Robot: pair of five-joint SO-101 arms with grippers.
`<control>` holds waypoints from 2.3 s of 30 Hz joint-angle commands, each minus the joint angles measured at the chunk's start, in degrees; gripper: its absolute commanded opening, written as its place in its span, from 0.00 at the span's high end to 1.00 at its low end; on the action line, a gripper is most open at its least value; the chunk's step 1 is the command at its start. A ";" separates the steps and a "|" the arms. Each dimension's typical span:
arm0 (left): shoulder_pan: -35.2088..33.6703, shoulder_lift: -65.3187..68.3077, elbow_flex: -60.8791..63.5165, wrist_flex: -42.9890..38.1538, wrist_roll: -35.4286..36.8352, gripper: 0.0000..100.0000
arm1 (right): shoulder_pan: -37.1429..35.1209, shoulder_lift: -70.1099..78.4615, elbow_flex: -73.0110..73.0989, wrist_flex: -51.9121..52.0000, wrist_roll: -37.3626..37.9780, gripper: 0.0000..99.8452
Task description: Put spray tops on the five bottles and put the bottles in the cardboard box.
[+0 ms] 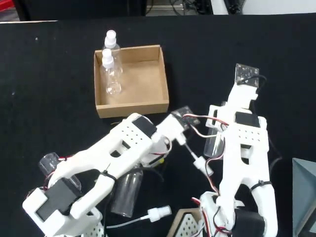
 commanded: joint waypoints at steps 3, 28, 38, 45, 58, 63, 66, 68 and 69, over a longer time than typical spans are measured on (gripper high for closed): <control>-0.66 -3.34 -2.59 -5.63 1.58 0.90 | 3.25 -3.12 -0.48 -1.41 -0.09 0.89; -5.93 -3.25 1.54 -10.90 1.49 0.81 | 3.25 -3.12 -0.48 -1.41 -0.09 0.88; -5.41 6.77 -6.02 -2.64 -0.35 0.81 | 3.25 -3.12 -0.48 -1.41 -0.09 0.88; -5.93 13.27 -11.91 0.09 -0.35 0.87 | 3.25 -3.12 -0.48 -1.41 -0.09 0.88; -5.32 14.15 -12.00 0.18 -0.35 0.97 | 3.25 -3.12 -0.48 -1.41 -0.09 0.89; -5.58 10.46 -11.12 0.35 -0.09 0.97 | 2.90 -3.12 -0.40 -1.41 -0.09 0.89; -5.93 5.63 -9.01 0.18 2.37 0.97 | 2.81 -3.12 -0.31 -1.41 -0.09 0.89; -5.93 2.81 -7.69 0.18 3.16 0.97 | 2.81 -3.12 -0.31 -1.41 -0.09 0.89; -5.93 1.49 -6.90 0.18 3.16 0.97 | 2.81 -3.12 -0.31 -1.41 -0.09 0.89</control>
